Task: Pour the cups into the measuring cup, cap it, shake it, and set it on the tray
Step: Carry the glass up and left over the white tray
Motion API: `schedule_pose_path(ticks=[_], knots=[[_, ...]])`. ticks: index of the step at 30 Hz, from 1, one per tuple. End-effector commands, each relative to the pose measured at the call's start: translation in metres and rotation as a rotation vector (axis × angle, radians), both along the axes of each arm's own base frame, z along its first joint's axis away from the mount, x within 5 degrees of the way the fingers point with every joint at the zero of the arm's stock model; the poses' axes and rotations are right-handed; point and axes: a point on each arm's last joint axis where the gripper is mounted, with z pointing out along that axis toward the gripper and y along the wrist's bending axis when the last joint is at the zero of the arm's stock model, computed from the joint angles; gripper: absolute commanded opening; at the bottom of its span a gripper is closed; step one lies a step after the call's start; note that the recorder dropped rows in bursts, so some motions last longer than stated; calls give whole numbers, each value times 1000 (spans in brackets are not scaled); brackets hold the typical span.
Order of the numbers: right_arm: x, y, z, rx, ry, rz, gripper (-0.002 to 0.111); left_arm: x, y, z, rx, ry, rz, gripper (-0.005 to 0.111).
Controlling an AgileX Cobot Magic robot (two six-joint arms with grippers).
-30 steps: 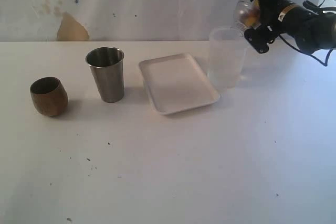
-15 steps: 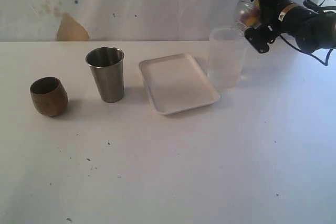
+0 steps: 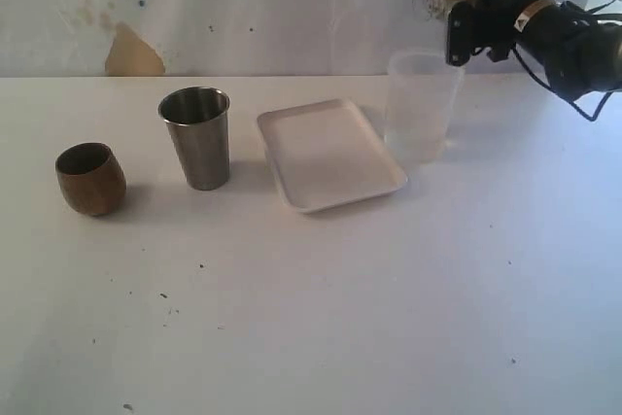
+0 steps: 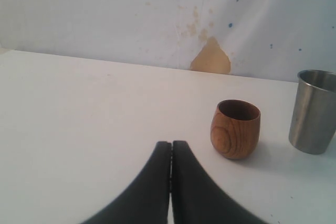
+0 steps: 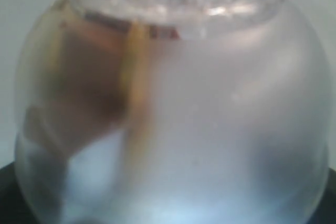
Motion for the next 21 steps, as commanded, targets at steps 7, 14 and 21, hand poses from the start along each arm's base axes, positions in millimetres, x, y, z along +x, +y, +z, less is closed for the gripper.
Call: schedule_pose_path(ticks=[7, 14, 21], knots=[[-7, -1, 33, 860, -190, 190, 0, 0, 0, 0, 0, -10, -2, 1], [-12, -6, 45, 1210, -293, 315, 0, 0, 0, 0, 0, -10, -2, 1], [-14, -11, 46, 1586, -294, 407, 0, 0, 0, 0, 0, -10, -2, 1]])
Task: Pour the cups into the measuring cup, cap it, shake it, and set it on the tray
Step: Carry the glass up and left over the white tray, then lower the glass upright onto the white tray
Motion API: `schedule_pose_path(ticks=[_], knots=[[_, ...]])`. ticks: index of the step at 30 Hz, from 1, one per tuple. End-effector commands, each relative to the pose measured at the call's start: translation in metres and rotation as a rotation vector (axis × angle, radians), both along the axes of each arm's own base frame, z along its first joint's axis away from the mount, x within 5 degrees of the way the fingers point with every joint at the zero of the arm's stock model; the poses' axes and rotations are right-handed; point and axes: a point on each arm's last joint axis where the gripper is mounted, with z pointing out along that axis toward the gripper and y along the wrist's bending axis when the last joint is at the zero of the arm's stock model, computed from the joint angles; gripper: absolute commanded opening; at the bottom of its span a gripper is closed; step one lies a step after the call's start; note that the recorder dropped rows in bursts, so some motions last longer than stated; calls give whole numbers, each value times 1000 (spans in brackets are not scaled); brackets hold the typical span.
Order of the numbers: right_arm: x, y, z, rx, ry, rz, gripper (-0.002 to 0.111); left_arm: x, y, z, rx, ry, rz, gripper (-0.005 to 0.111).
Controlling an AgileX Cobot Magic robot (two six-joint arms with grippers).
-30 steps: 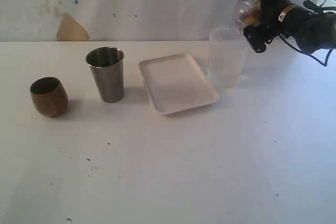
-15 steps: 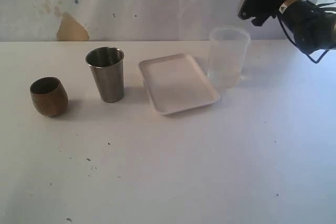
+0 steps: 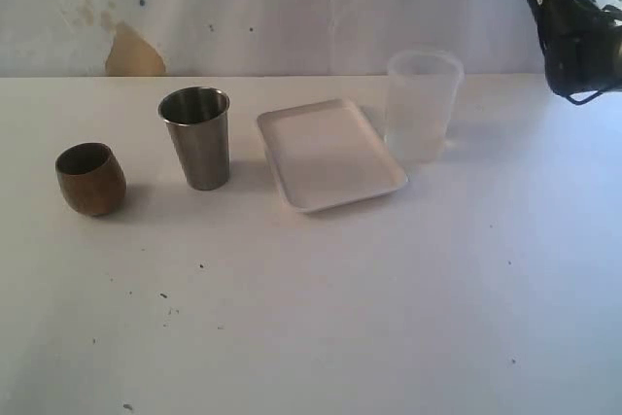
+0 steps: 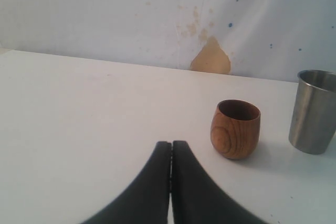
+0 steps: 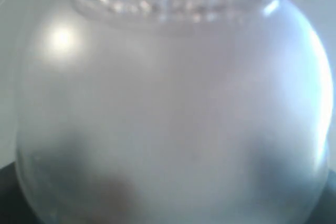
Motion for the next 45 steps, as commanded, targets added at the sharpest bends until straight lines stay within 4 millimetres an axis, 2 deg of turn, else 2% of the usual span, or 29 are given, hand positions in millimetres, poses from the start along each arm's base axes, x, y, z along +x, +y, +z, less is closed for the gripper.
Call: schedule_pose_path(ticks=[1, 3, 7, 9, 11, 15, 18, 22, 27, 35, 39, 45], knots=[[-4, -3, 10, 192, -69, 86, 0, 0, 0, 0, 0, -10, -2, 1], [-7, 1, 14, 209, -110, 139, 0, 0, 0, 0, 0, -10, -2, 1], [-12, 13, 19, 342, -150, 398, 0, 0, 0, 0, 0, -10, -2, 1], [-14, 29, 15, 320, -54, 581, 0, 0, 0, 0, 0, -10, -2, 1], [-16, 43, 9, 256, 30, 693, 0, 0, 0, 0, 0, -10, -2, 1], [-18, 71, 8, 338, 93, 824, 0, 0, 0, 0, 0, -10, -2, 1], [-24, 99, 1, 318, 216, 973, 0, 0, 0, 0, 0, -10, -2, 1], [-32, 122, -9, 244, 352, 1096, 0, 0, 0, 0, 0, -10, -2, 1], [-40, 135, -24, 64, 471, 1162, 0, 0, 0, 0, 0, -10, -2, 1], [-37, 134, -39, -45, 590, 1082, 0, 0, 0, 0, 0, -10, -2, 1], [-36, 132, -56, -218, 712, 1018, 0, 0, 0, 0, 0, -10, -2, 1], [-35, 133, -67, -219, 738, 1017, 0, 0, 0, 0, 0, -10, -2, 1]])
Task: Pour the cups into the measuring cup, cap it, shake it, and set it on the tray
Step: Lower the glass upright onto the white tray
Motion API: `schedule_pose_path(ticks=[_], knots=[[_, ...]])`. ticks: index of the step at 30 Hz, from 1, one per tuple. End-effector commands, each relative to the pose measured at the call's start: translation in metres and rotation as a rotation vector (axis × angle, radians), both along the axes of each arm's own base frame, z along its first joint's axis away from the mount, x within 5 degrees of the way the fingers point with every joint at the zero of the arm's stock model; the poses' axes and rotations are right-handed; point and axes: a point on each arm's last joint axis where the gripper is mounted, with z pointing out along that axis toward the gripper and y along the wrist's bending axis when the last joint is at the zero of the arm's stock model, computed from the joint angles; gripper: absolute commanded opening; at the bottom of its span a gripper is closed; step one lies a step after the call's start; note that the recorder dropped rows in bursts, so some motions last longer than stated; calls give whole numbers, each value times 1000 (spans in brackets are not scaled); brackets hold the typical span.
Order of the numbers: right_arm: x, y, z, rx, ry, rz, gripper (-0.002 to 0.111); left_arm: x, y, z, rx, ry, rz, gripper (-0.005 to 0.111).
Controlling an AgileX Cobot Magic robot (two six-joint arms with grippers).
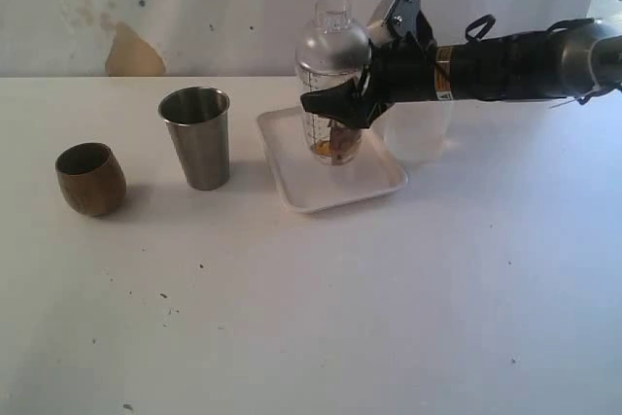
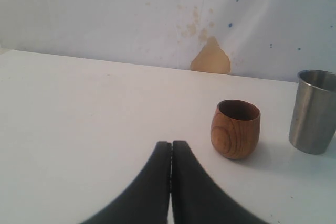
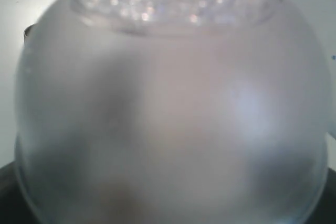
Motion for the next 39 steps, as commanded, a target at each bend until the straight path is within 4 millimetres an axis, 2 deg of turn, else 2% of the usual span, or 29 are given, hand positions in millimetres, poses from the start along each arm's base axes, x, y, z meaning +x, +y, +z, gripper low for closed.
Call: schedule_pose_path(ticks=[1, 5, 34, 39], knots=[[0, 3, -6, 25, 26, 11, 0, 0, 0, 0, 0, -10, -2, 1], [1, 3, -14, 24, 43, 11, 0, 0, 0, 0, 0, -10, -2, 1], [1, 3, -14, 24, 43, 11, 0, 0, 0, 0, 0, -10, -2, 1], [-1, 5, -12, 84, 106, 22, 0, 0, 0, 0, 0, -10, -2, 1]])
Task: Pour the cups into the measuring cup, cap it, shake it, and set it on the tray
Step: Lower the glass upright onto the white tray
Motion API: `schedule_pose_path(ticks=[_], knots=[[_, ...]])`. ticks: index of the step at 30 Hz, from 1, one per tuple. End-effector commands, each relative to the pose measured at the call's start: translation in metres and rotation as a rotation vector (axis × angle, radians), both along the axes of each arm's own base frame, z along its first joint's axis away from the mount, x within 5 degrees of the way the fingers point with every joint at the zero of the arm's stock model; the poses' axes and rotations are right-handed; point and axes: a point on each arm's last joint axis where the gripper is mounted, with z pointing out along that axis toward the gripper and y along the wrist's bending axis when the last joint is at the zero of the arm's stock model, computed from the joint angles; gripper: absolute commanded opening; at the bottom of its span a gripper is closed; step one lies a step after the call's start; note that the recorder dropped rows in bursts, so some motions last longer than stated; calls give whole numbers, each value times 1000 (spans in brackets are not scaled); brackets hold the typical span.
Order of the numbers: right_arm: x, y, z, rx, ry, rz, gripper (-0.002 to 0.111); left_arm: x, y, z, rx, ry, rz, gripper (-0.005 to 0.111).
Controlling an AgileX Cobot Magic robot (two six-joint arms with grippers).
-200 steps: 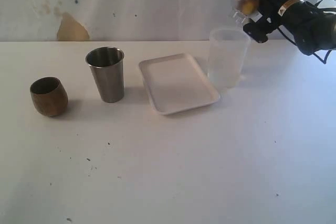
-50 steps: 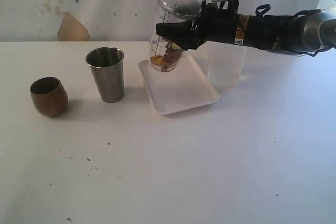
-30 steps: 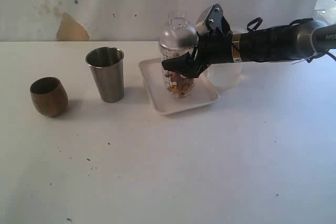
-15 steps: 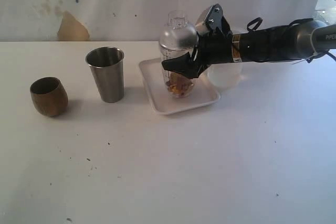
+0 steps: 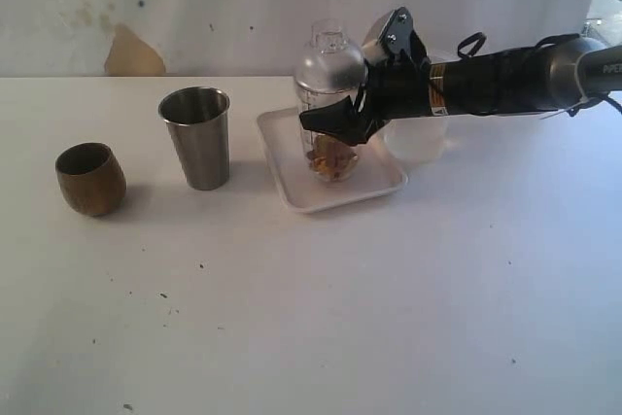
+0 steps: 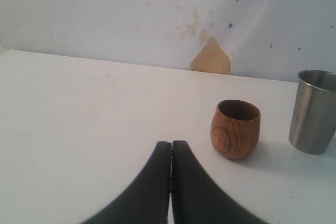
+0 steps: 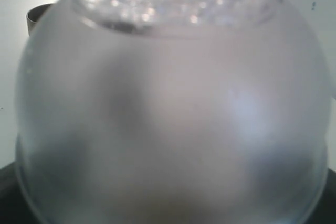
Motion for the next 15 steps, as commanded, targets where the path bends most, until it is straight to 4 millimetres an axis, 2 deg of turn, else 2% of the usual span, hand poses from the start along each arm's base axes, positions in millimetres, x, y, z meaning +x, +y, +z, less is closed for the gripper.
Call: schedule_pose_path(ticks=[1, 15], knots=[[-4, 3, 10, 96, 46, 20, 0, 0, 0, 0, 0, -10, -2, 1], [-6, 5, 11, 117, 50, 47, 0, 0, 0, 0, 0, -10, -2, 1]])
